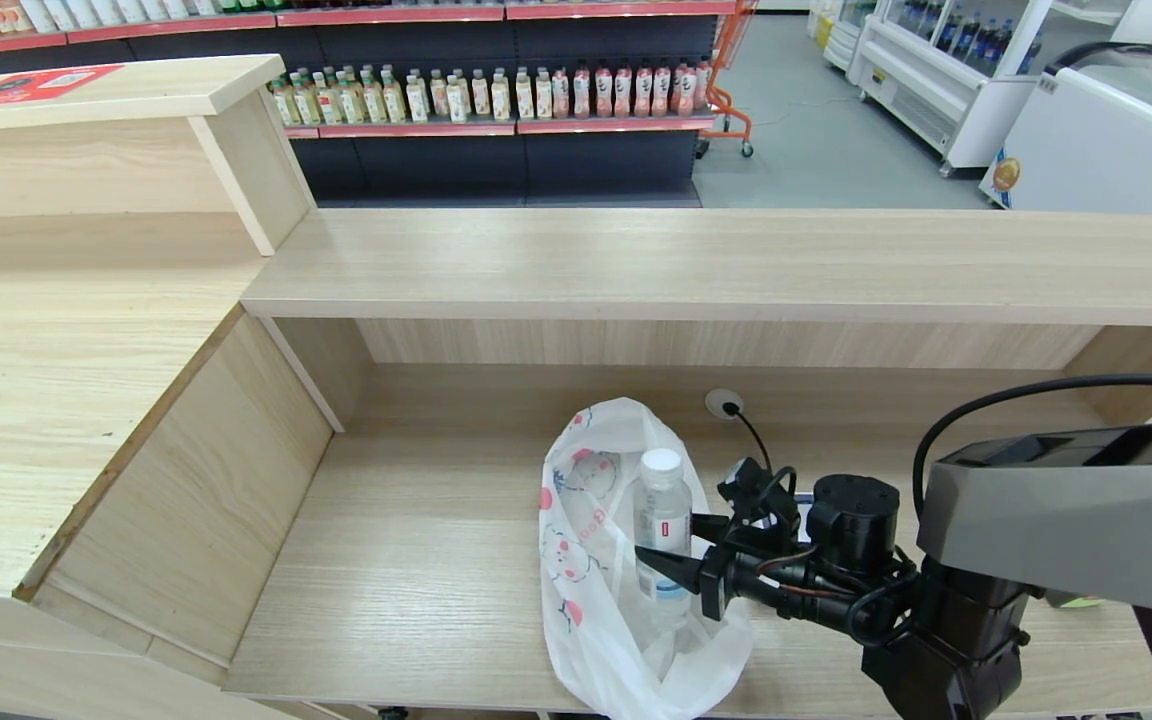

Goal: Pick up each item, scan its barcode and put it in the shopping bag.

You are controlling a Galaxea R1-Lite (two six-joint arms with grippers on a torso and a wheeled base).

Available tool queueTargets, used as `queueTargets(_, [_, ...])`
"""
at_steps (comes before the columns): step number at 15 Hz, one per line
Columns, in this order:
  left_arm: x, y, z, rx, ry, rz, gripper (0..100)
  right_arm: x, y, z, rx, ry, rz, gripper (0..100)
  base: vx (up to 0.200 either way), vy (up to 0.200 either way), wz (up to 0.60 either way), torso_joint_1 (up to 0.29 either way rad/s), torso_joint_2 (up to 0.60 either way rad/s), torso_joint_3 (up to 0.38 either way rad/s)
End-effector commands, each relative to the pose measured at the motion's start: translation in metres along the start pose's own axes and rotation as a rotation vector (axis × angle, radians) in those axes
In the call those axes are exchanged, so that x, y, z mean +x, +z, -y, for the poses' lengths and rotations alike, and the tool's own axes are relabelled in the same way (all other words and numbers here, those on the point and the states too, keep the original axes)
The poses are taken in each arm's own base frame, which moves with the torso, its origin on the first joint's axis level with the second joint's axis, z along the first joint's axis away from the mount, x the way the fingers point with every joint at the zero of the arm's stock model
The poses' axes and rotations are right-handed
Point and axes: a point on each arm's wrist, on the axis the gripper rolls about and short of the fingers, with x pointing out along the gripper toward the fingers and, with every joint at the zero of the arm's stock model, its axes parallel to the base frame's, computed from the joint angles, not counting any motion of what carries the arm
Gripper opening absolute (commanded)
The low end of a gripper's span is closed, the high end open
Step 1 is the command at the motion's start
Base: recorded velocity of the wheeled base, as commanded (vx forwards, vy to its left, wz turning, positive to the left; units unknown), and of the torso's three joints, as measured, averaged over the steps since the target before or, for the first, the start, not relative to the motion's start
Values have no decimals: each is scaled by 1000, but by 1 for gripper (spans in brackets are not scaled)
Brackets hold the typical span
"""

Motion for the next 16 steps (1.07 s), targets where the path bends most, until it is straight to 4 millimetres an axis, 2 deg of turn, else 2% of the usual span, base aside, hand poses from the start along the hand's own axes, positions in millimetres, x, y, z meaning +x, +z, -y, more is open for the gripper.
queueTargets(1, [0,0,0,0,0,-1,100,0,-3,0,4,1,-8,0,0,0,0,0,0,0])
queueTargets(9, [0,0,0,0,0,1,100,0,-8,1,11,-2,-21,0,0,0,0,0,0,0])
queueTargets(10, [0,0,0,0,0,1,100,1,-8,2,14,-3,-21,100,0,0,0,0,0,0])
queueTargets(13, [0,0,0,0,0,1,100,2,-6,3,13,-3,-10,100,0,0,0,0,0,0])
queueTargets(16, [0,0,0,0,0,1,100,0,11,3,-22,-5,38,100,0,0,0,0,0,0])
